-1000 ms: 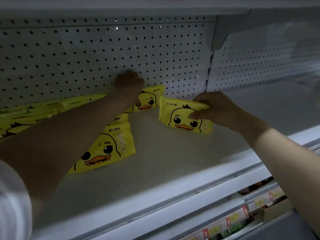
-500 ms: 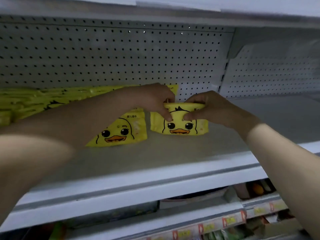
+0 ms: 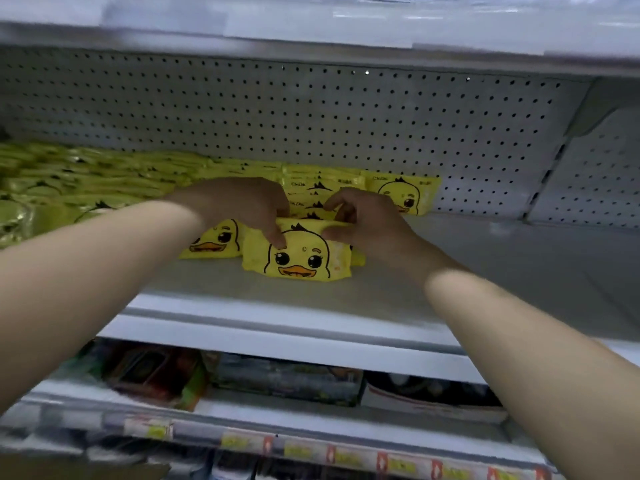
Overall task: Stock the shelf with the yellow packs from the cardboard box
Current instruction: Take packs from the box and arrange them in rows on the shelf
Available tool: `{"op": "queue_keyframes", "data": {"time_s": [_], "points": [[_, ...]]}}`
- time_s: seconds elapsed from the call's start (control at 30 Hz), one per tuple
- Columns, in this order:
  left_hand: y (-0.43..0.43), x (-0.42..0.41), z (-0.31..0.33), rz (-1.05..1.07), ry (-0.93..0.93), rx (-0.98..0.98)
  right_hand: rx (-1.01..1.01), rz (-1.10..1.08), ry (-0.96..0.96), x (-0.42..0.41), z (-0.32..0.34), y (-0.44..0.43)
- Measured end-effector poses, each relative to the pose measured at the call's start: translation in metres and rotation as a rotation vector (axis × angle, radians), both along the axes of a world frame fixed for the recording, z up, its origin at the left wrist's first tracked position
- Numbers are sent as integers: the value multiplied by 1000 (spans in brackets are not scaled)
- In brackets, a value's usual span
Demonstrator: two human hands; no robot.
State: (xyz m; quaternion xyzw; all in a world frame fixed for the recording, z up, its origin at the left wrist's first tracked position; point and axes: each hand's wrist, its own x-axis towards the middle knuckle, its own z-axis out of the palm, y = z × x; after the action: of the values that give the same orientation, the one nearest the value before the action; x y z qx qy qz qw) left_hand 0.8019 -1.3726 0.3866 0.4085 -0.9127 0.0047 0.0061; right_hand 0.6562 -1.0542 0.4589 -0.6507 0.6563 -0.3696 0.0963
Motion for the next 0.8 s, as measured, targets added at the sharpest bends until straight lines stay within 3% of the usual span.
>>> {"op": "queue_keyframes", "data": {"time_s": [0.17,0.5,0.8], "points": [[199,49,86,65,120,37,-74,-191,185,6,-2,6],[321,101,83,270,329,-22,88,-194,249,43,12,84],[437,198,42,470,382,-20,154,62,429,130,-20,159]]}}
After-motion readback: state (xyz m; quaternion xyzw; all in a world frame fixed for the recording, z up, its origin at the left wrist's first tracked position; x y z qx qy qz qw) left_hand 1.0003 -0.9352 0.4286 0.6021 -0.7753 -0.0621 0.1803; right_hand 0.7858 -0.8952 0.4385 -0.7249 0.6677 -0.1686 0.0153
